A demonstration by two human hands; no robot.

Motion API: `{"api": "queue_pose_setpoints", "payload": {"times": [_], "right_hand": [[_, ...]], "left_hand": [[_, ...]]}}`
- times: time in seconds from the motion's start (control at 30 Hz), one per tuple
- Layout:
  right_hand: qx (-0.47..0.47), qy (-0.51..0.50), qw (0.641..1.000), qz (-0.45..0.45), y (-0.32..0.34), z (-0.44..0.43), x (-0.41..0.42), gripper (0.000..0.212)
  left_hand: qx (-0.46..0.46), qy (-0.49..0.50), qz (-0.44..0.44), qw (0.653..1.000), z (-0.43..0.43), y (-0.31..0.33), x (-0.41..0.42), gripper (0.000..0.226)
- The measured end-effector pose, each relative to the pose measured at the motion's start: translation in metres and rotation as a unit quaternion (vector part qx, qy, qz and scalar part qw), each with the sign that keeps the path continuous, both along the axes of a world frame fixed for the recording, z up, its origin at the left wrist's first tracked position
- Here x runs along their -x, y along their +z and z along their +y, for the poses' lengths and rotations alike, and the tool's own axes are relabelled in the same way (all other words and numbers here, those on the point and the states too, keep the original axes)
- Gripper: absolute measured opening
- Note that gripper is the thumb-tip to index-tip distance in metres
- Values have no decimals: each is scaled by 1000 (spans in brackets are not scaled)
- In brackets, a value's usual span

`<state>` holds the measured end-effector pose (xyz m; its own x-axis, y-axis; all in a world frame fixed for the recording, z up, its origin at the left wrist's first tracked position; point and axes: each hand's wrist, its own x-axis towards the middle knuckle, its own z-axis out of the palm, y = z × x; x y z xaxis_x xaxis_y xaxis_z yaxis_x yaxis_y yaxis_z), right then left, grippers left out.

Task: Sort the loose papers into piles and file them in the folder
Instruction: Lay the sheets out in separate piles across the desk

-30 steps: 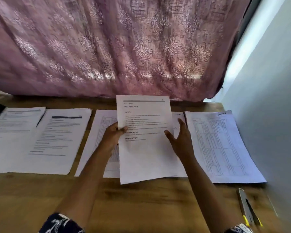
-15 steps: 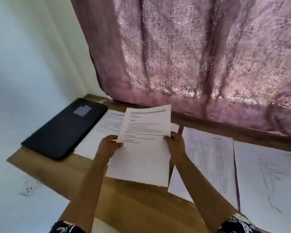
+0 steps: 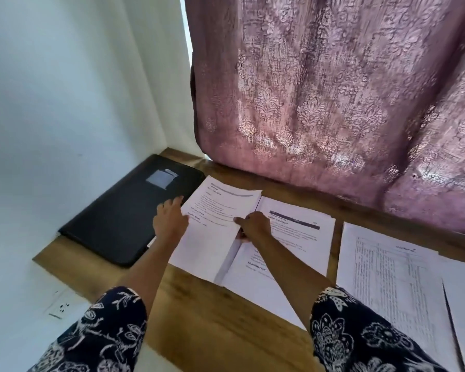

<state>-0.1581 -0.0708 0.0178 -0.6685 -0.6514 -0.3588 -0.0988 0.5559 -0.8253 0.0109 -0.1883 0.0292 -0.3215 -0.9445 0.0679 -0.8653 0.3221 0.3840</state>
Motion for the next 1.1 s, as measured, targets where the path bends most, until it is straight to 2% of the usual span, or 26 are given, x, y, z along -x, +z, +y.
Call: {"api": "queue_pose_setpoints", "payload": {"times": [0.07, 0.17, 0.23, 0.3, 0.33, 0.43, 0.6, 0.7, 0.8, 0.9, 1.0, 1.1], "right_hand": [[-26, -12, 996, 80, 0, 8, 0, 34], [-20, 9, 972, 234, -1, 29, -7, 34], [-12, 131, 929, 347, -7, 35, -17, 34], [-51, 261, 870, 416, -19, 30, -25, 42], [-74, 294, 854, 423, -24, 27, -27, 46], [-103, 320, 840, 425, -29, 22, -28, 51], [-105, 334, 845, 404, -30, 27, -23, 55], [-51, 281, 866, 410, -25, 51, -18, 54], [19, 186, 900, 394, -19, 108, -6, 43], [8, 64, 923, 378, -22, 199, 23, 30], [-40, -90, 903, 419, -28, 303, 65, 21], [-134, -222, 873, 413, -23, 408, 109, 18]], "left_hand": [[13, -28, -43, 999, 9, -9, -5, 63], [-24, -60, -73, 995, 41, -30, -14, 64], [-65, -71, -121, 988, 63, -45, -18, 65], [-80, -69, -157, 982, 76, -56, -19, 66], [-83, -65, -157, 982, 78, -58, -18, 67], [-85, -52, -134, 986, 79, -61, -19, 67], [-86, -45, -129, 987, 81, -54, -17, 66], [-55, -49, -88, 993, 87, -41, -8, 63], [-10, -97, -51, 994, 110, -29, 18, 55], [18, -173, 7, 985, 156, -26, 61, 46], [43, -270, 85, 958, 225, -32, 112, 39], [-3, -364, 103, 926, 309, -37, 161, 36]]}}
